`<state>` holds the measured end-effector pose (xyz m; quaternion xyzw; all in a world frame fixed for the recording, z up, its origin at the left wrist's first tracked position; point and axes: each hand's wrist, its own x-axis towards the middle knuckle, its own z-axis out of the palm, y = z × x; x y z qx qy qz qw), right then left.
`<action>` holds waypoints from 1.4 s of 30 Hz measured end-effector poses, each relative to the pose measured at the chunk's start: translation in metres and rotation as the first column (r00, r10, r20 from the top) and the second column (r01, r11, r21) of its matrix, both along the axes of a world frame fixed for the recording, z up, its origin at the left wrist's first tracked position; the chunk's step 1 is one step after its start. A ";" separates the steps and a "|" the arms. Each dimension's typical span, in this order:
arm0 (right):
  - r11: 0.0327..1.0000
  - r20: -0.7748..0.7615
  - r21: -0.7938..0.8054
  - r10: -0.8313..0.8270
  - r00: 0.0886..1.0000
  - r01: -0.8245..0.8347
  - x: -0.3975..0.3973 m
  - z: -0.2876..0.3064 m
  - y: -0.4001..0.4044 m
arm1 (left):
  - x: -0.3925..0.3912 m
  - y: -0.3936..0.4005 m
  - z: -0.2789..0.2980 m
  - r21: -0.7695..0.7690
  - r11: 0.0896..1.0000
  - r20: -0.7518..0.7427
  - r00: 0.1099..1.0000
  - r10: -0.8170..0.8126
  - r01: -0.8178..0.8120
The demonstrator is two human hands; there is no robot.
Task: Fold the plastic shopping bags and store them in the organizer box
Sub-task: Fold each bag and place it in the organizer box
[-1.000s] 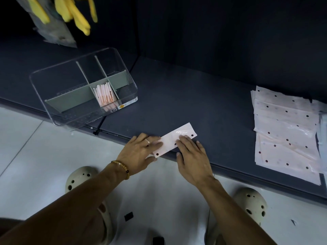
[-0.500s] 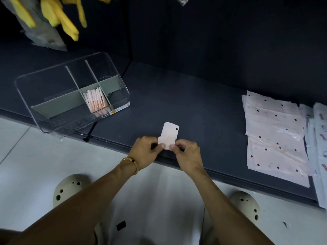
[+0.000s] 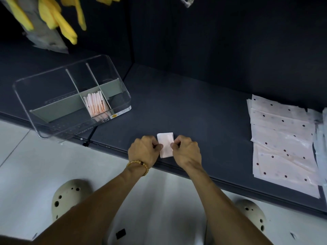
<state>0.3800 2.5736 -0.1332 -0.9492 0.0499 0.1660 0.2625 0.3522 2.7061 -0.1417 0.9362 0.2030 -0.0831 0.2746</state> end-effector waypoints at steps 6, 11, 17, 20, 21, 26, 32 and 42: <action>0.997 -0.081 0.053 -0.049 0.995 0.054 0.010 -0.003 0.001 | 0.004 0.008 -0.005 0.087 0.963 0.231 0.935 -0.270 0.256; 0.991 -0.004 0.091 -0.100 0.995 0.100 0.010 -0.001 0.002 | 0.007 0.012 -0.008 0.185 0.822 0.201 0.798 -0.568 0.538; 0.990 0.533 -0.129 0.122 0.837 -0.062 -0.031 -0.010 -0.016 | -0.003 0.003 -0.009 0.159 0.905 0.230 0.877 -0.423 0.395; 0.929 0.366 -0.280 0.337 0.868 -0.243 -0.050 -0.025 -0.024 | -0.012 -0.001 -0.011 0.198 0.916 0.240 0.889 -0.390 0.349; 0.909 0.294 -0.306 0.372 0.880 -0.282 -0.054 -0.029 -0.025 | -0.014 -0.002 -0.011 0.213 0.917 0.241 0.892 -0.383 0.336; 0.819 0.138 -0.417 0.486 0.863 -0.394 -0.050 -0.039 -0.031 | -0.013 -0.002 -0.007 0.364 0.858 0.271 0.840 -0.470 0.363; 0.799 0.100 -0.424 0.509 0.855 -0.426 -0.047 -0.035 -0.030 | 0.008 -0.019 -0.020 0.301 0.661 0.156 0.648 -0.745 0.688; 0.817 0.127 -0.401 0.497 0.858 -0.414 -0.047 -0.037 -0.031 | 0.022 0.041 -0.021 0.295 0.616 0.105 0.616 -0.781 0.731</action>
